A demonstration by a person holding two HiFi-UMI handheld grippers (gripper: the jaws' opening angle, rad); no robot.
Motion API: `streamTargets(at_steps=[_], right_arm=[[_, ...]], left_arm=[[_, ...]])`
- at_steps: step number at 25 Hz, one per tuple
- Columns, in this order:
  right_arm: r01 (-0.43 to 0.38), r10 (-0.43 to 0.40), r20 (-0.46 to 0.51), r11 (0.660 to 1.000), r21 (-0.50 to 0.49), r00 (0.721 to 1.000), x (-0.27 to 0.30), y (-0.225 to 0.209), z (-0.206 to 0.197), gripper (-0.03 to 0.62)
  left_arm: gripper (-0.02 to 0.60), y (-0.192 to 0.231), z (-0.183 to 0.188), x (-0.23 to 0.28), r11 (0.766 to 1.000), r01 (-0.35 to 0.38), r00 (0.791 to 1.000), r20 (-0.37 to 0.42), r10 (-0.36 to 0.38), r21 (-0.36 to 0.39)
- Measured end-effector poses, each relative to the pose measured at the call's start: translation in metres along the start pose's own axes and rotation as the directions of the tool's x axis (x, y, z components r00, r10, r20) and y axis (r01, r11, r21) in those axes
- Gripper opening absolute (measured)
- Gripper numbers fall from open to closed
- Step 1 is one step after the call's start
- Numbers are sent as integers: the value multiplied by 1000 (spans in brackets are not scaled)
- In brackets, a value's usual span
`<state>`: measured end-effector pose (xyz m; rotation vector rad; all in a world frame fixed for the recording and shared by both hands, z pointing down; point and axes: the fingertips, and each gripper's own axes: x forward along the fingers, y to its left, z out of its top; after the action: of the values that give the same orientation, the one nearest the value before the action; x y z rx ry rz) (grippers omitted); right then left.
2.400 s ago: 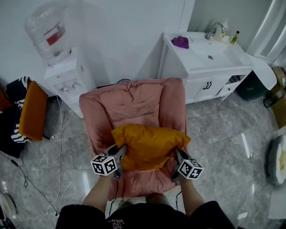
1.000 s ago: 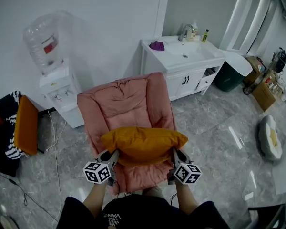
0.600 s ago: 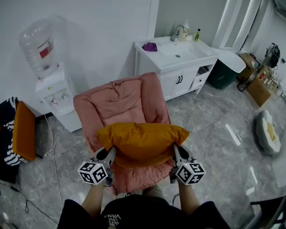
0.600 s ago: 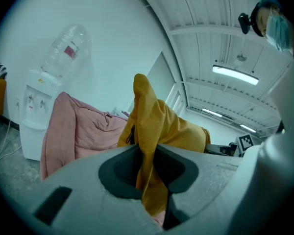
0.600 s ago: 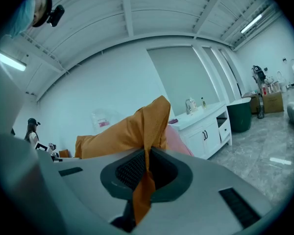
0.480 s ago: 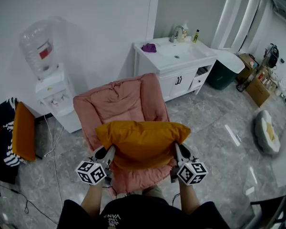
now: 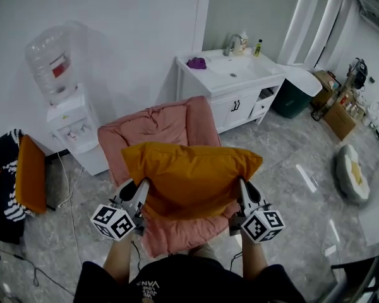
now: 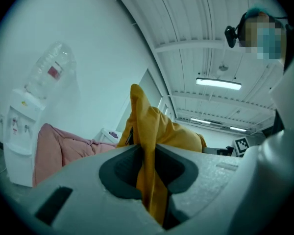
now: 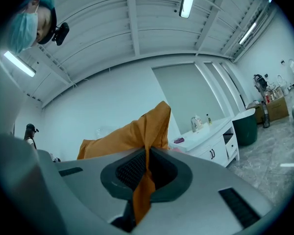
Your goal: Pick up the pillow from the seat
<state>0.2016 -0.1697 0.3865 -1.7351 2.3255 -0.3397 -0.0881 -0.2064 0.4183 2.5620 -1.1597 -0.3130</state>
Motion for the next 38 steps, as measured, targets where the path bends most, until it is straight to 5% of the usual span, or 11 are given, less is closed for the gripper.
streamTargets(at_steps=[19,38], right_arm=[[-100,106,105,993,-62,989,25,45,70,17],[-69,78,119,995,-76,990,30,28,80,14]], left_arm=[[75,-1,82,-1,997,-3,996,94,-5,82],[71,-4,81,22,997,7,996,93,-14,77]])
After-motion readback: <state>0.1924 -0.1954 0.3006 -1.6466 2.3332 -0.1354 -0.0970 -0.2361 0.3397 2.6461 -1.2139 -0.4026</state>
